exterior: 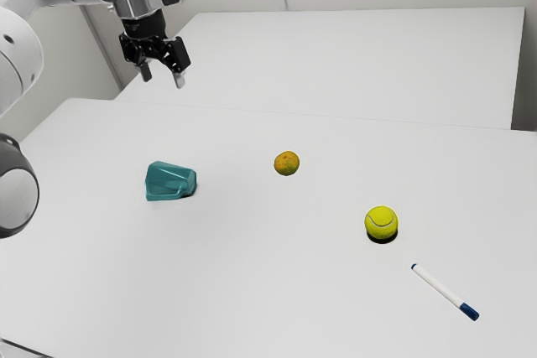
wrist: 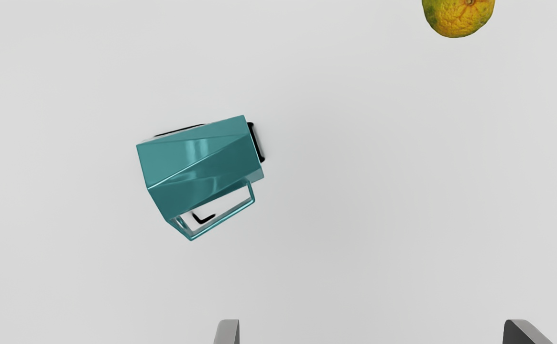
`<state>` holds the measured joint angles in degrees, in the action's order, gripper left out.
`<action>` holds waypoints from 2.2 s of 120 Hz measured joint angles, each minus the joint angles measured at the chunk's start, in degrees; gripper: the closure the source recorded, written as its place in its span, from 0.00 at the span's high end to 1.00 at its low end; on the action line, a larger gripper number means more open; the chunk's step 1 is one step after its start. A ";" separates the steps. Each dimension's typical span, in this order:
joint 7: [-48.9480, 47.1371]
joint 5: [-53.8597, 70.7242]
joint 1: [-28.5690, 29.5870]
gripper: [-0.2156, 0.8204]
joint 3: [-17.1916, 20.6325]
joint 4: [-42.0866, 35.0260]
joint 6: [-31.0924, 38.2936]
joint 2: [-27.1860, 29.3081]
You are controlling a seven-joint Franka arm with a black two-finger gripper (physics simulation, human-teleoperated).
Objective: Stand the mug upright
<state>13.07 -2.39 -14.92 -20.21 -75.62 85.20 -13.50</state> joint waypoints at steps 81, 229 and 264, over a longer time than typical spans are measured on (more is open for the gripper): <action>1.32 -8.99 -2.37 0.79 -13.10 -30.51 9.10 14.45; 35.54 -46.60 12.06 0.79 -19.71 -28.27 19.10 -9.95; 41.93 -56.35 14.57 0.79 -17.21 -23.43 13.70 -17.99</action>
<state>54.99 -58.74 -0.35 -37.43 -99.04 98.90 -31.49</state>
